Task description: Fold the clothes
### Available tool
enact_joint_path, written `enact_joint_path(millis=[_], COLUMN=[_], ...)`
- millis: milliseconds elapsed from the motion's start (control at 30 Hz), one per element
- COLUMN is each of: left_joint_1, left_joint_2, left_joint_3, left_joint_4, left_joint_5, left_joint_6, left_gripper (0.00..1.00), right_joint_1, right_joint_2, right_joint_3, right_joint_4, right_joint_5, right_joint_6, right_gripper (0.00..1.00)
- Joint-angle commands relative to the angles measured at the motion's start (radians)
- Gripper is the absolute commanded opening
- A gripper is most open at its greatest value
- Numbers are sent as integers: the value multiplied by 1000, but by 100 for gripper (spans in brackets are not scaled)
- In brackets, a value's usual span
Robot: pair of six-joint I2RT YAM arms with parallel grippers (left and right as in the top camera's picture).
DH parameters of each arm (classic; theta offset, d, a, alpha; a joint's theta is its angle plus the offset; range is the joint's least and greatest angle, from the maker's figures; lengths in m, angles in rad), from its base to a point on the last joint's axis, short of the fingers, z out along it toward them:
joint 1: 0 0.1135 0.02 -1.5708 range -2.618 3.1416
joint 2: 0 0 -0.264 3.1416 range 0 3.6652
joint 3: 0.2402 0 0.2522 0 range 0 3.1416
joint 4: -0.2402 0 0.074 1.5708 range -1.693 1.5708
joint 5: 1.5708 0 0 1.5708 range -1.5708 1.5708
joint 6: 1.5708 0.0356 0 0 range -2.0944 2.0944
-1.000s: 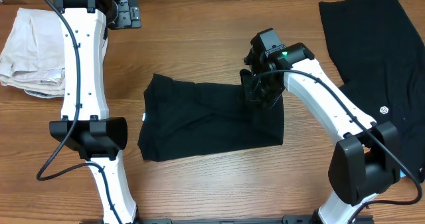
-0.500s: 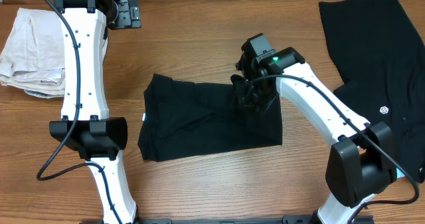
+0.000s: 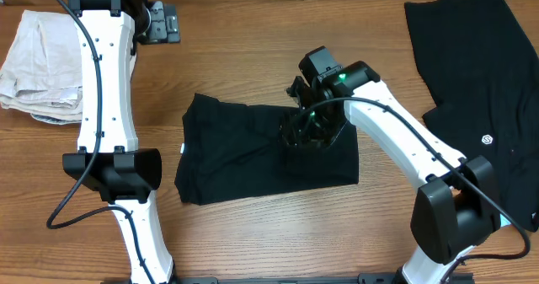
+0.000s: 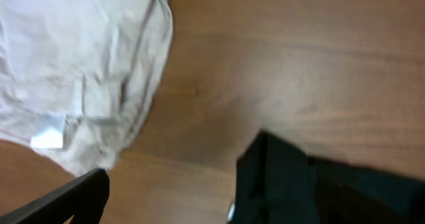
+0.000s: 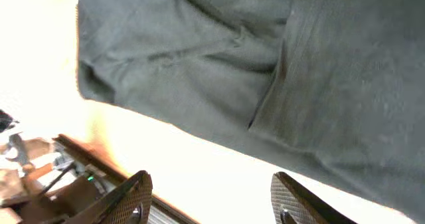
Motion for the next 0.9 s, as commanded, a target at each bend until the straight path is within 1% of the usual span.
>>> enact_joint_path(millis=[0, 67, 133, 233, 300, 367, 500, 633, 767, 867], left_joint_1=[0, 0, 0, 0, 0, -3, -8, -9, -9, -9], left_joint_2=[-14, -14, -21, -37, -61, -110, -286, -435, -462, -462], left_joint_3=[6, -2, -12, -12, -16, -50, -240, -482, -664, -817], left_joint_4=[-64, -86, -86, -87, -87, -87, -86, -86, -63, 44], left_joint_5=[77, 107, 209, 338, 377, 381, 352, 341, 266, 253], left_joint_6=[19, 26, 67, 76, 76, 76, 80, 83, 93, 103], left_gripper=[100, 100, 100, 100, 100, 100, 100, 100, 100, 100], right_joint_1=[-55, -92, -135, -206, -250, -284, -314, -315, -315, -315], right_joint_2=[-4, -4, -4, -4, -4, -4, -4, -4, -4, -4], right_joint_3=[127, 181, 220, 243, 243, 243, 242, 242, 242, 242], right_joint_4=[-71, -121, -158, -195, -224, -249, -268, -225, -200, -198], right_joint_5=[29, 90, 130, 132, 132, 133, 134, 133, 133, 133], right_joint_6=[2, 2, 2, 2, 2, 0, -35, -52, -52, -53], right_gripper=[62, 64, 67, 68, 68, 68, 68, 70, 72, 72])
